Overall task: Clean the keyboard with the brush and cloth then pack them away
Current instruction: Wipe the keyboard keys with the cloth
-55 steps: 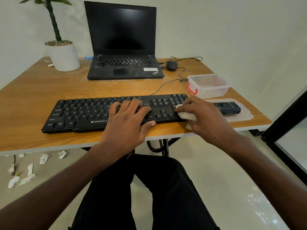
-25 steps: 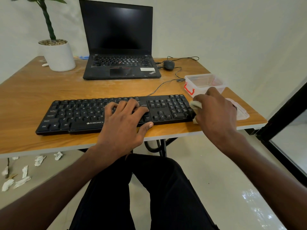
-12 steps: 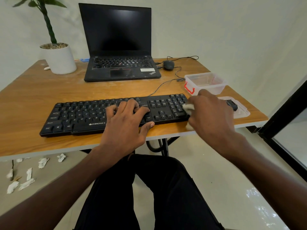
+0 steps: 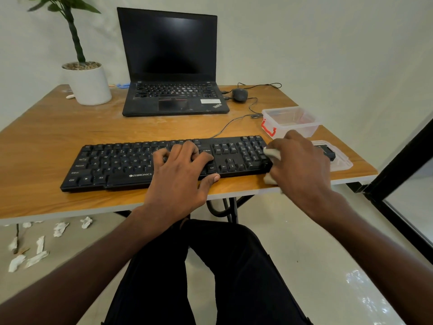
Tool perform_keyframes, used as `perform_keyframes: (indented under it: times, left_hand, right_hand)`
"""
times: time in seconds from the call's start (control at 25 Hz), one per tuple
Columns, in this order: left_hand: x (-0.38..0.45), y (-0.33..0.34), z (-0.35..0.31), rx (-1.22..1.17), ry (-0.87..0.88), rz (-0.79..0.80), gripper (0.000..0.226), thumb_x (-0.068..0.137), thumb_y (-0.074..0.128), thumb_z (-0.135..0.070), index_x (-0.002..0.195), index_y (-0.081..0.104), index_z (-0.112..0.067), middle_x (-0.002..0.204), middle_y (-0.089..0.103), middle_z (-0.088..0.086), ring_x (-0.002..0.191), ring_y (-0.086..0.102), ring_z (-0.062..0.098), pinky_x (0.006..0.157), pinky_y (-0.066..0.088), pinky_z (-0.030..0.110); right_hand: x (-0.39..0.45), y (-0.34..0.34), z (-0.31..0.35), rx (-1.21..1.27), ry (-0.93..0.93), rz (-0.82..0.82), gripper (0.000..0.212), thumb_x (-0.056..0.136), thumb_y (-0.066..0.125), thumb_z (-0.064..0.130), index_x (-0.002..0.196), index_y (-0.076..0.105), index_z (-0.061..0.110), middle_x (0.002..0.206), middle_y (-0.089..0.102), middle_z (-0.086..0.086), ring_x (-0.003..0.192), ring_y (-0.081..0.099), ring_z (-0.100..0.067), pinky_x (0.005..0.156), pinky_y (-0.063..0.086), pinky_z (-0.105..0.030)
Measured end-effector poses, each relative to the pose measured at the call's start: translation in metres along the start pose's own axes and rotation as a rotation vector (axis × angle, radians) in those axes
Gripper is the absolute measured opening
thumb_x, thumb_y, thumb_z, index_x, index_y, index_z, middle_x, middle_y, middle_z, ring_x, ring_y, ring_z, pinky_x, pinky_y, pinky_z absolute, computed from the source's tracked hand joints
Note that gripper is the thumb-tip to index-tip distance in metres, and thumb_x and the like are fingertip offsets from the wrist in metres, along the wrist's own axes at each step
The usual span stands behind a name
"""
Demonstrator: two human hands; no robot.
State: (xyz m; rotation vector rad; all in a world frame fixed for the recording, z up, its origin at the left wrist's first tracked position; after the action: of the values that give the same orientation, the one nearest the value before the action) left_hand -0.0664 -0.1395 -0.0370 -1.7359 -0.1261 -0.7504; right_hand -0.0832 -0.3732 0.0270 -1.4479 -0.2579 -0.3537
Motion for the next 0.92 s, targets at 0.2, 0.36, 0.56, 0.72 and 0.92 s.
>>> perform_keyframes:
  times: [0.2,0.36,0.56,0.72,0.92]
  left_hand:
    - [0.0,0.0,-0.002,-0.005,0.006,0.005,0.045,0.098,0.055,-0.061,0.13,0.061,-0.03,0.116,0.047,-0.004,0.113,0.048,0.02,0.103,0.027,0.047]
    - [0.001,0.0,0.0,-0.005,0.015,0.021,0.046,0.098,0.056,-0.062,0.132,0.06,-0.031,0.117,0.048,-0.005,0.115,0.048,0.02,0.101,0.028,0.047]
    - [0.0,-0.002,-0.001,-0.016,0.02,0.001,0.048,0.098,0.047,-0.064,0.131,0.06,-0.032,0.117,0.049,-0.006,0.114,0.048,0.018,0.102,0.028,0.046]
    - [0.0,-0.003,-0.001,-0.002,0.011,0.019,0.049,0.098,0.043,-0.065,0.13,0.06,-0.032,0.116,0.048,-0.007,0.112,0.049,0.018,0.101,0.03,0.046]
    - [0.001,-0.012,-0.002,-0.182,-0.018,-0.008,0.047,0.105,0.032,-0.064,0.124,0.063,-0.035,0.116,0.053,-0.014,0.113,0.052,0.01,0.101,0.027,0.042]
  right_hand:
    - [-0.008,0.018,0.02,0.082,-0.156,-0.044,0.034,0.086,0.071,0.007,0.119,0.073,0.017,0.113,0.06,-0.001,0.097,0.06,-0.023,0.072,0.043,-0.033]
    - [-0.016,0.025,0.052,0.236,-0.446,-0.005,0.044,0.085,0.072,0.003,0.123,0.074,0.025,0.112,0.062,0.005,0.099,0.058,-0.019,0.069,0.05,-0.035]
    - [-0.005,0.013,0.004,0.069,-0.147,-0.043,0.042,0.085,0.079,0.014,0.124,0.072,0.028,0.115,0.062,0.007,0.105,0.058,-0.018,0.072,0.045,-0.033]
    - [-0.009,0.015,0.009,0.466,-0.099,0.02,0.03,0.086,0.079,0.016,0.112,0.079,0.03,0.103,0.073,0.012,0.091,0.067,-0.01,0.07,0.054,-0.029]
    - [-0.017,0.017,0.013,1.332,0.221,0.306,0.021,0.093,0.076,0.022,0.113,0.078,0.021,0.096,0.079,-0.003,0.08,0.074,-0.018,0.054,0.055,-0.028]
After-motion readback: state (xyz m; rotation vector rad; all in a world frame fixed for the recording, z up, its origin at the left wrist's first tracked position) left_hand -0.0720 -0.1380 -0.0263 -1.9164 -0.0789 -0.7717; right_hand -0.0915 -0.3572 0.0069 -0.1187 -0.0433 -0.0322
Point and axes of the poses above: each hand's wrist, its own x-axis towards the middle knuckle, its own y-axis out of the palm, z = x × y, the point moved 4 cm from there along x, towards the middle knuckle
